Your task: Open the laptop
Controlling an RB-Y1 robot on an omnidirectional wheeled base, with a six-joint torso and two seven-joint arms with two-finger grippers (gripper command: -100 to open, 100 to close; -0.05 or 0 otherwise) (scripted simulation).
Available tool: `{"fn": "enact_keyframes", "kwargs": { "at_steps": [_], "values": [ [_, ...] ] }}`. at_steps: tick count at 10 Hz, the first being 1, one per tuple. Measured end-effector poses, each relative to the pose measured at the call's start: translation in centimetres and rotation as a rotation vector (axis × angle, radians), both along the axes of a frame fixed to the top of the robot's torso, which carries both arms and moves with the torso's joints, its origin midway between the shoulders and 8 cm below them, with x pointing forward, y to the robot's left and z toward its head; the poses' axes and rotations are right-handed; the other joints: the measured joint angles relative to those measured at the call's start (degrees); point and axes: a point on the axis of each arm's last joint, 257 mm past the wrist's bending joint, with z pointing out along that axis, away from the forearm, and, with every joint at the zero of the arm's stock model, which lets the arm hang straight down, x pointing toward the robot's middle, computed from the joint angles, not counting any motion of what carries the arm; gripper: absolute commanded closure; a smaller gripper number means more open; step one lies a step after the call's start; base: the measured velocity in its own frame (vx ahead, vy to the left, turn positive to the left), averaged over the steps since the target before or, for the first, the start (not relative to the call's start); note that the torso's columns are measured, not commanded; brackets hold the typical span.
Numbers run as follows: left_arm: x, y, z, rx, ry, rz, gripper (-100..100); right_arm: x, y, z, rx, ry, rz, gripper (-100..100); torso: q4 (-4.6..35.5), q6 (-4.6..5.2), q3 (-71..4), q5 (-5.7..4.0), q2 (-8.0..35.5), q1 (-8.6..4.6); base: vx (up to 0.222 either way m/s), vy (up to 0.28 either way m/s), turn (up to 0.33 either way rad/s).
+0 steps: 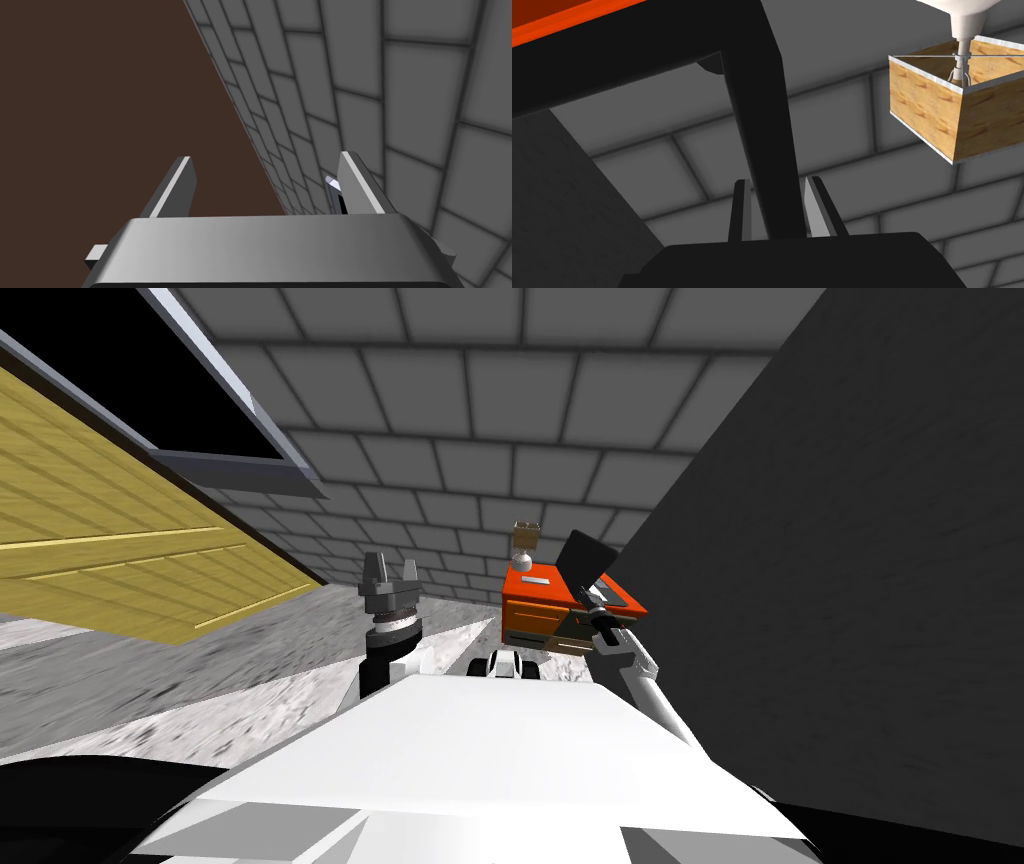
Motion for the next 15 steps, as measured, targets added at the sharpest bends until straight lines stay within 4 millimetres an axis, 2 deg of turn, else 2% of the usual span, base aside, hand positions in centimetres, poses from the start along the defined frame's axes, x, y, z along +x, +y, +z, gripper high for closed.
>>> {"fn": "enact_keyframes", "kwargs": {
  "at_steps": [5,7,12,15],
  "values": [
    [0.0,0.0,0.0,0.0,0.0,0.0,0,1.5,0.9,-1.1,0.249,-0.028,-0.001,100,-0.3,0.15,-0.1,-0.25,-0.2,-0.22,-0.026,-0.05,0.011],
    [0.0,0.0,0.0,0.0,0.0,0.0,0,1.9,1.3,-1.0,0.294,-0.042,0.004,100,-0.2,-0.14,-0.1,-0.09,-0.2,0.03,-0.013,-0.045,-0.01],
    [0.0,0.0,0.0,0.0,0.0,0.0,0,2.8,2.4,-2.3,0.492,-0.054,0.003,100,-0.4,-0.17,-0.2,-0.22,-0.3,0.14,-0.012,-0.046,-0.007],
    [0.0,0.0,0.0,0.0,0.0,0.0,0,3.0,2.9,-3.9,0.595,-0.055,0.0,100,-0.5,-0.19,-0.2,-0.26,-0.3,0.05,-0.013,-0.039,-0.006]
  ]
}}
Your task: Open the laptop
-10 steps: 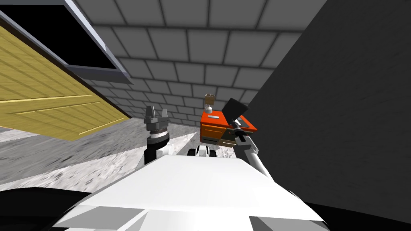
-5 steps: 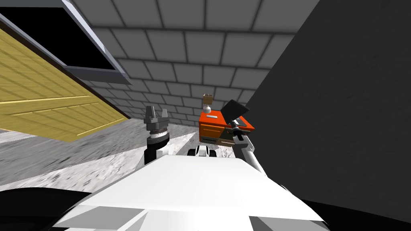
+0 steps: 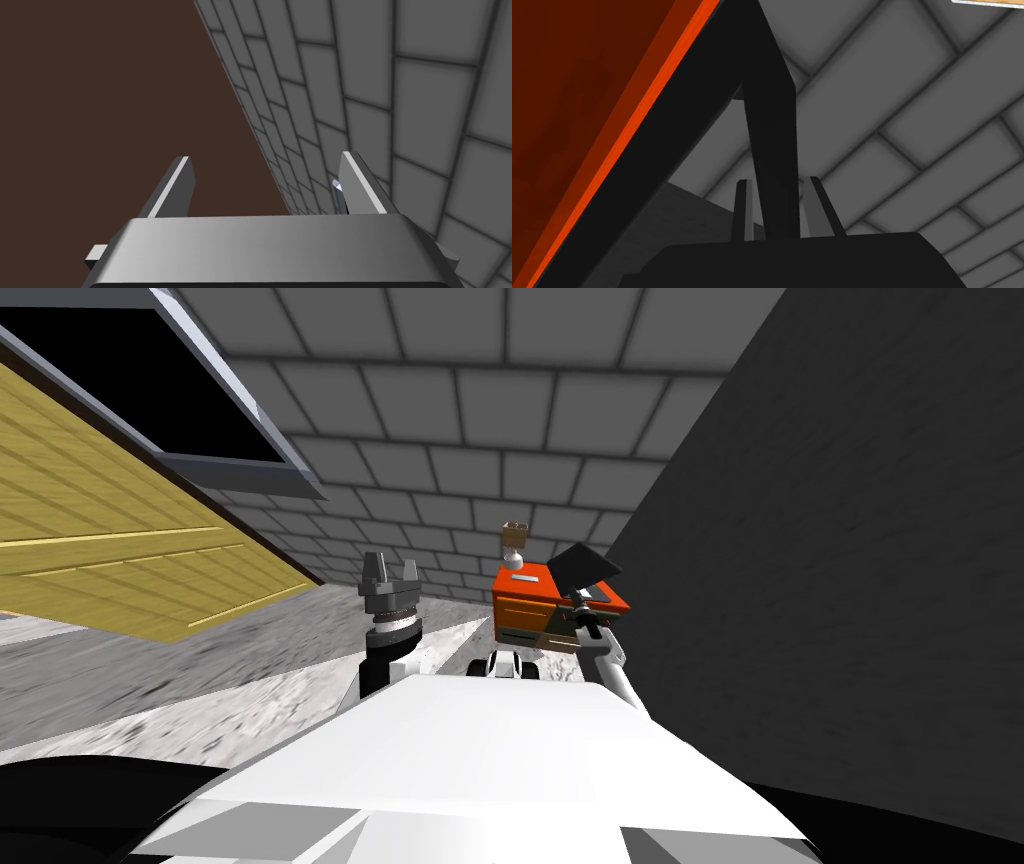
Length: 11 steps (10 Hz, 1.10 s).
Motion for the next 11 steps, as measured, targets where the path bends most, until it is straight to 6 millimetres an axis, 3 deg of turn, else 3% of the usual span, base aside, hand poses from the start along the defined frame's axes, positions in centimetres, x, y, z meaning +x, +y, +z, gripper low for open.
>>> {"fn": "enact_keyframes", "kwargs": {
  "at_steps": [2,3,5,11],
  "values": [
    [0.0,0.0,0.0,0.0,0.0,0.0,0,0.2,0.6,-0.8,0.064,0.003,-0.001,100,0.0,-0.04,0.0,0.05,0.0,0.09,-0.013,-0.02,-0.003],
    [0.0,0.0,0.0,0.0,0.0,0.0,0,0.3,0.6,-0.7,0.066,0.0,0.0,-100,0.3,-0.03,0.0,0.25,0.1,0.2,-0.035,0.0,0.04],
    [0.0,0.0,0.0,0.0,0.0,0.0,0,0.9,0.5,1.2,0.062,-0.014,0.0,-100,0.4,0.08,0.1,0.32,0.2,0.08,-0.048,0.006,0.042],
    [0.0,0.0,0.0,0.0,0.0,0.0,0,2.2,-1.0,3.8,0.062,0.006,-0.029,-100,0.8,0.06,0.3,0.63,0.6,0.44,-0.034,-0.002,0.031]
  ]
}}
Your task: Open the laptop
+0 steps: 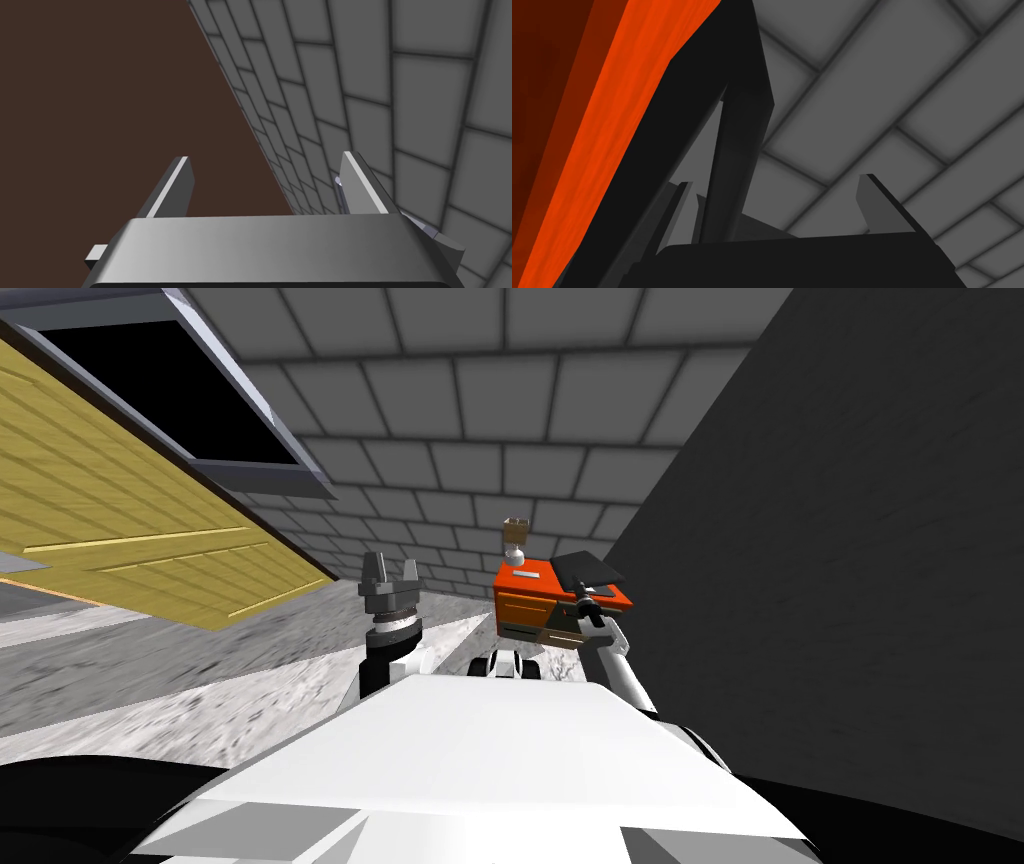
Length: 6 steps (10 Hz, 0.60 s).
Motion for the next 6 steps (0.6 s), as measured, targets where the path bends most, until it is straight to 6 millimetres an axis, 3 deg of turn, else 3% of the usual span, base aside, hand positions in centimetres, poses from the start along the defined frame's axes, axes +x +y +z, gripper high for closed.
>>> {"fn": "enact_keyframes", "kwargs": {
  "at_steps": [1,2,6],
  "values": [
    [0.0,0.0,0.0,0.0,0.0,0.0,0,0.25,-0.16,0.55,-0.001,-0.001,-0.003,-100,0.0,-0.03,0.0,-0.01,0.0,0.01,-0.015,0.001,0.006],
    [0.0,0.0,0.0,0.0,0.0,0.0,0,0.29,-0.2,0.58,-0.001,0.0,-0.005,0,-0.1,0.0,-0.1,-0.08,-0.1,-0.04,0.0,0.0,0.0],
    [0.0,0.0,0.0,0.0,0.0,0.0,0,0.25,-0.2,0.41,0.0,0.003,-0.005,0,-0.1,0.0,-0.1,-0.11,-0.1,-0.1,0.0,0.0,0.0]
  ]
}}
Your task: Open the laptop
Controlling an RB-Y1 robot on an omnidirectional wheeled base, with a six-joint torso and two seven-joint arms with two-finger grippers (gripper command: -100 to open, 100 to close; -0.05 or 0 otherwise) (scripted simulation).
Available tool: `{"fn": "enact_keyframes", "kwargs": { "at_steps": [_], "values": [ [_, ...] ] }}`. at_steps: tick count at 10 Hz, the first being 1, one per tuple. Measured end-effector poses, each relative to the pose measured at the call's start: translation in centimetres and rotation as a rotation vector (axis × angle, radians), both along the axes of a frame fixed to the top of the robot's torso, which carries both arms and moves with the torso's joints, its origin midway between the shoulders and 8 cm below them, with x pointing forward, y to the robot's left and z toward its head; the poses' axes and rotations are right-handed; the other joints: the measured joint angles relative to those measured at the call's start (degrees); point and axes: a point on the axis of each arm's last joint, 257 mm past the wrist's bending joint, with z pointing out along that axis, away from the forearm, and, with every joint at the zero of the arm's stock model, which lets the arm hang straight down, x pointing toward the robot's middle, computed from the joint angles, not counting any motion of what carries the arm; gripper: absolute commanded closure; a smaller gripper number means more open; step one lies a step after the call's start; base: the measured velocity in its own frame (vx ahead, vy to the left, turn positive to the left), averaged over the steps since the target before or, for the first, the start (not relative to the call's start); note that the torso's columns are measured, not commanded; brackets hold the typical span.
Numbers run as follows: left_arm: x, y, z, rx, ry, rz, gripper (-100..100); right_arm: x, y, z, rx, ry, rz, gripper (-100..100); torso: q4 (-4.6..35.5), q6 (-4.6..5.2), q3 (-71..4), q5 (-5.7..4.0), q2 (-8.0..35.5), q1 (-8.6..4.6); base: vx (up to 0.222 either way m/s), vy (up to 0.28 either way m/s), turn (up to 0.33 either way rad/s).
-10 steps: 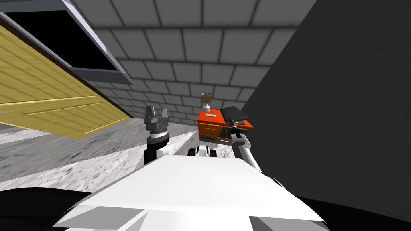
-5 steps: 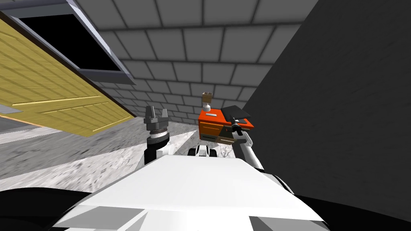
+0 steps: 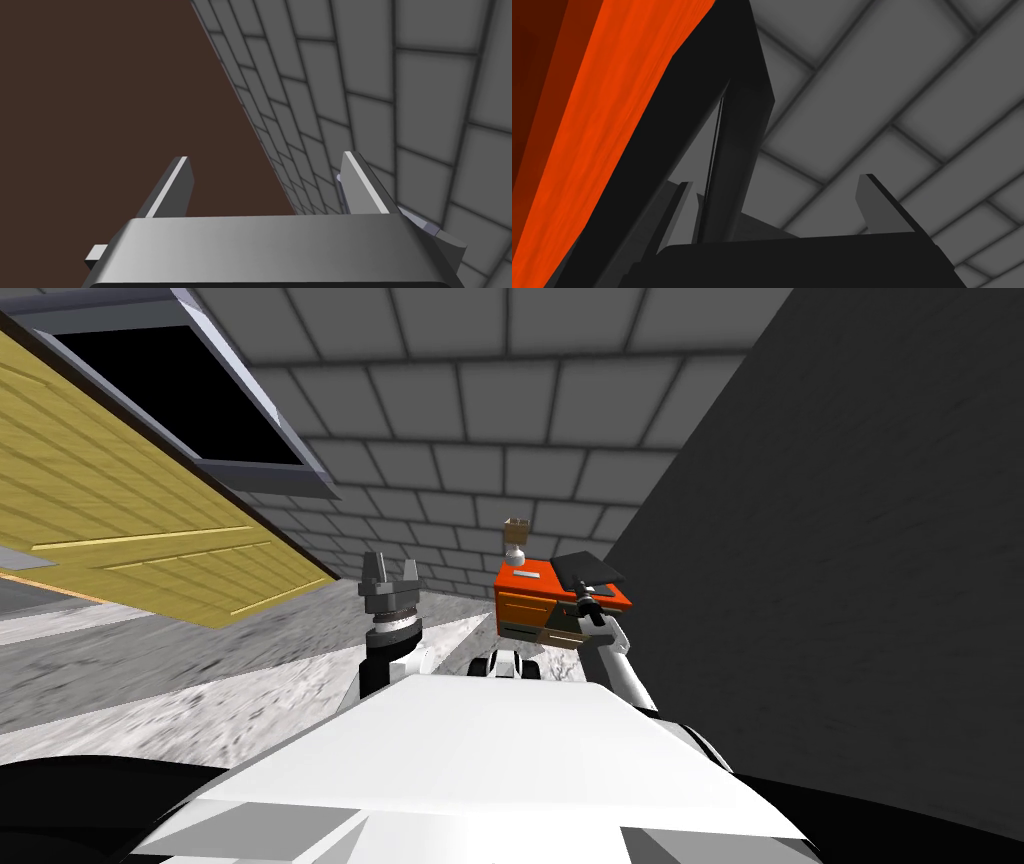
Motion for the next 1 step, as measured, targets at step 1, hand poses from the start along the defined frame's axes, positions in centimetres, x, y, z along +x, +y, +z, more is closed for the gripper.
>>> {"fn": "enact_keyframes", "kwargs": {
  "at_steps": [1],
  "values": [
    [0.0,0.0,0.0,0.0,0.0,0.0,0,-0.02,0.0,-0.08,0.001,0.002,0.0,0,0.0,0.0,0.0,0.01,0.0,0.01,0.0,0.0,0.0]
  ]
}}
